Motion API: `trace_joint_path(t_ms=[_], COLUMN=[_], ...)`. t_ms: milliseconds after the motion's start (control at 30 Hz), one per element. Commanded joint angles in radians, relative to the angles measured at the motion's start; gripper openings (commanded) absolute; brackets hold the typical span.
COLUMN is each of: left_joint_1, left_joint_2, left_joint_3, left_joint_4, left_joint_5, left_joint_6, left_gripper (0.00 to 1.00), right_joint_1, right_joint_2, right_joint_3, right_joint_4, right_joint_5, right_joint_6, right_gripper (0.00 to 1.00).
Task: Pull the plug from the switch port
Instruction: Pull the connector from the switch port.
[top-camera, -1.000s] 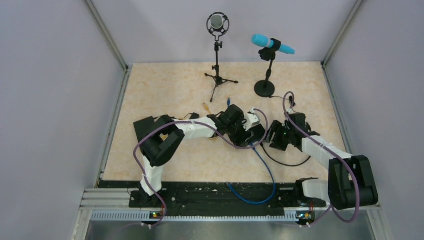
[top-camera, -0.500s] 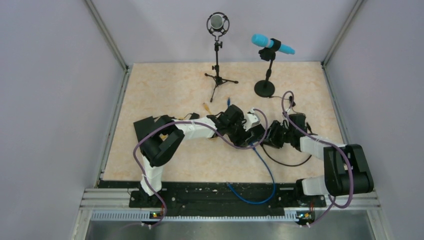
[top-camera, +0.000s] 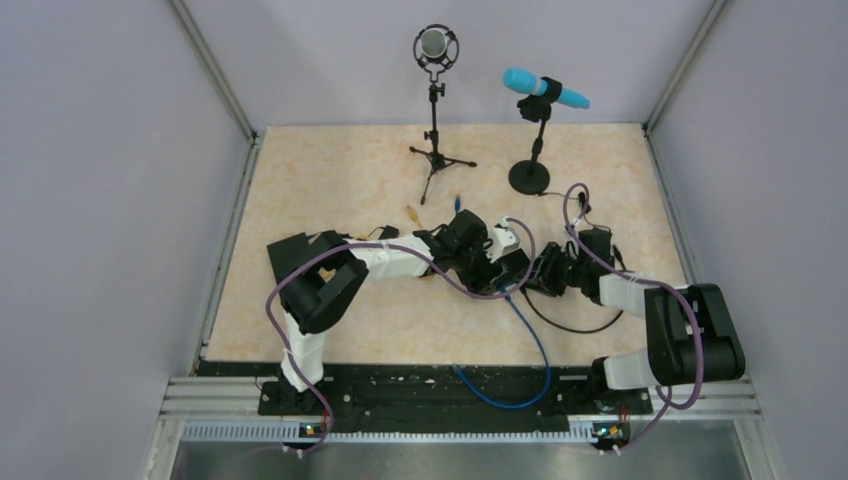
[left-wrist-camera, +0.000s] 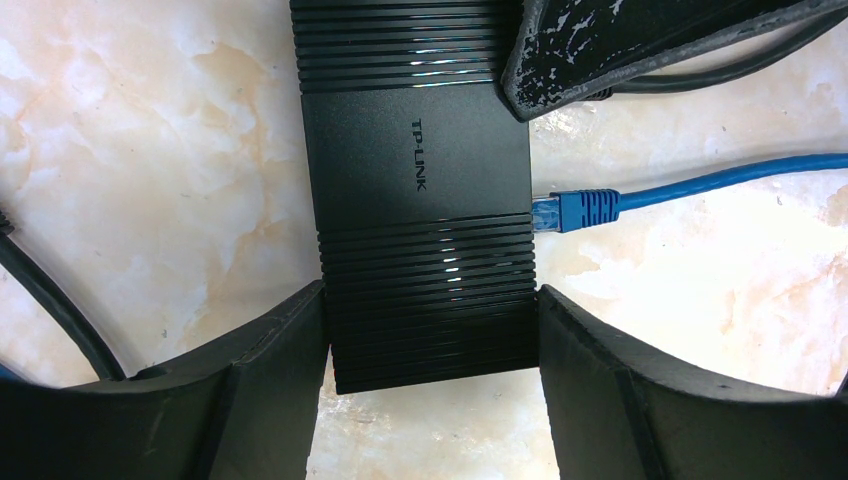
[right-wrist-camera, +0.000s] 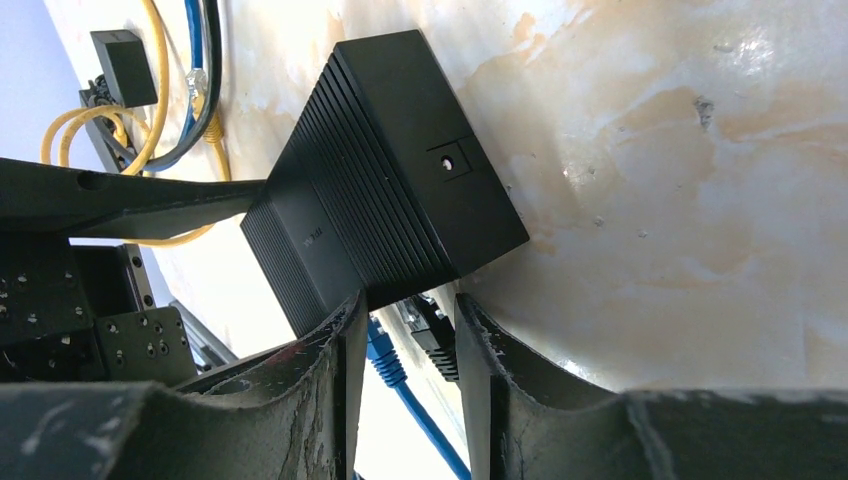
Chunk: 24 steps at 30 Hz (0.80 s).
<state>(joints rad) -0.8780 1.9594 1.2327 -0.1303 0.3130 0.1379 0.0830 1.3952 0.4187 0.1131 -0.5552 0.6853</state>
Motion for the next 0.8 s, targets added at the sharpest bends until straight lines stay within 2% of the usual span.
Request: trace_joint_path(t_ms=[0,133,367,433,567,767], left_joint_1=[-0.008,-0.008,-0.007,-0.007,-0.007,-0.007], left_joint_2=[-0.005,-0.001,0.001,0.001,0.004,0.004], left_joint_3=[-0.021,-0.015,-0.015,-0.016,-0.014,-0.013], left_joint_4=[-0.093,-0.096,-0.097,-0.095,-0.094,-0.091], left_joint_5=[0.013,0.017,0.018,0.017,0.017,0.017], left_joint_6=[-0.002,-0.003,-0.002,-0.002,-0.004,-0.005], left_gripper=[0.59,0.59,0.59,0.59,0.59,0.60], right_joint_1=[-0.009,-0.009,-0.008,-0.009,-0.009,-0.020], right_joint_2=[0.006,0.016,0.021,0.016,-0.005,-0.042], right_joint_3=[-0.033,-0.032,-0.034,-0.037,-0.045,-0.064], right_joint_4=[-0.065,-0.061,-0.057,-0.058,-0.066,-0.090], right_joint_5=[0.065,0.068,0.069,0.067,0.067,0.065], right_joint_6=[-0.037,-0.041,-0.037,-0.035,-0.035,-0.043], right_gripper=[0.37,0.26,0.26,0.27,0.39,0.40])
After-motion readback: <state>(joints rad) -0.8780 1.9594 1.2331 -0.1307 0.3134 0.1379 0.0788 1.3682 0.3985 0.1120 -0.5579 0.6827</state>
